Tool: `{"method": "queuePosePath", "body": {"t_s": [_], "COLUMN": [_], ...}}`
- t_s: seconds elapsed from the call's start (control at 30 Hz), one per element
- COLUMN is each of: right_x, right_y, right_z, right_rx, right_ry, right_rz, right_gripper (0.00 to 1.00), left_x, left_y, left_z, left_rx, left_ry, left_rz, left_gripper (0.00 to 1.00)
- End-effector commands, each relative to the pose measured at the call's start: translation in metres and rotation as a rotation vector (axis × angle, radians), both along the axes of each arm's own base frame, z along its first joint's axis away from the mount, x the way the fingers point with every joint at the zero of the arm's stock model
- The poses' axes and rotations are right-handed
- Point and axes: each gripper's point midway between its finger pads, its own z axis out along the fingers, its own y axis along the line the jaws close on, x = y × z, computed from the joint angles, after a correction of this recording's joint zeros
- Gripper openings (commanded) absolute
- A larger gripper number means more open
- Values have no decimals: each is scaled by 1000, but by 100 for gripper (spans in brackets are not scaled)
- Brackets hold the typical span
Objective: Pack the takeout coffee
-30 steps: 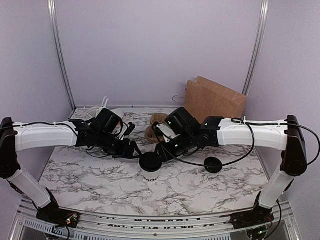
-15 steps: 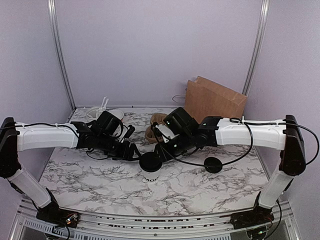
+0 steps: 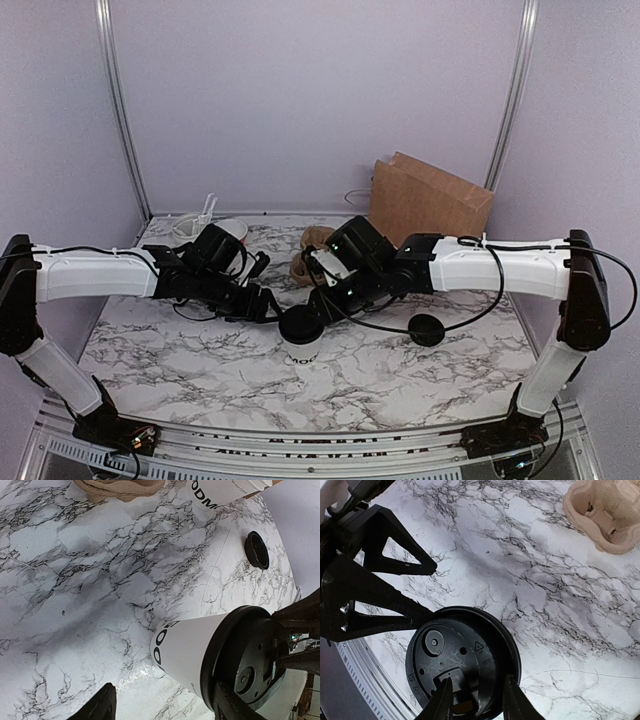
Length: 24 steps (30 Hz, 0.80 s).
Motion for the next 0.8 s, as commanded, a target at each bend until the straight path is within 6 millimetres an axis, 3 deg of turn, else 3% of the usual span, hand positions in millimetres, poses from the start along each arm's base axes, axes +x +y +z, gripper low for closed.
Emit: {"method": "queuePosePath", "body": {"t_s": [0.0,0.37,0.67,0.77], "right_x": [5,10,11,6], "right_y": [6,-6,-38,-40], "right_z": [25,47,28,20], "right_rx": [42,104,172,187], "right_ry": [-44,-81,17,49], "right_rz": [-18,-71,-125,-120], "right_gripper": [33,44,42,41], "left_x": [3,1,0,-1], "left_y": [-5,-10,-10,-11], "left_z": [6,8,5,4], "left_rx": [-15,-20,-13,-12], "left_ry": [-3,-6,-1,0], "left_rz": [-3,-16,-19,-20], "left_gripper": [67,67,67,67]}}
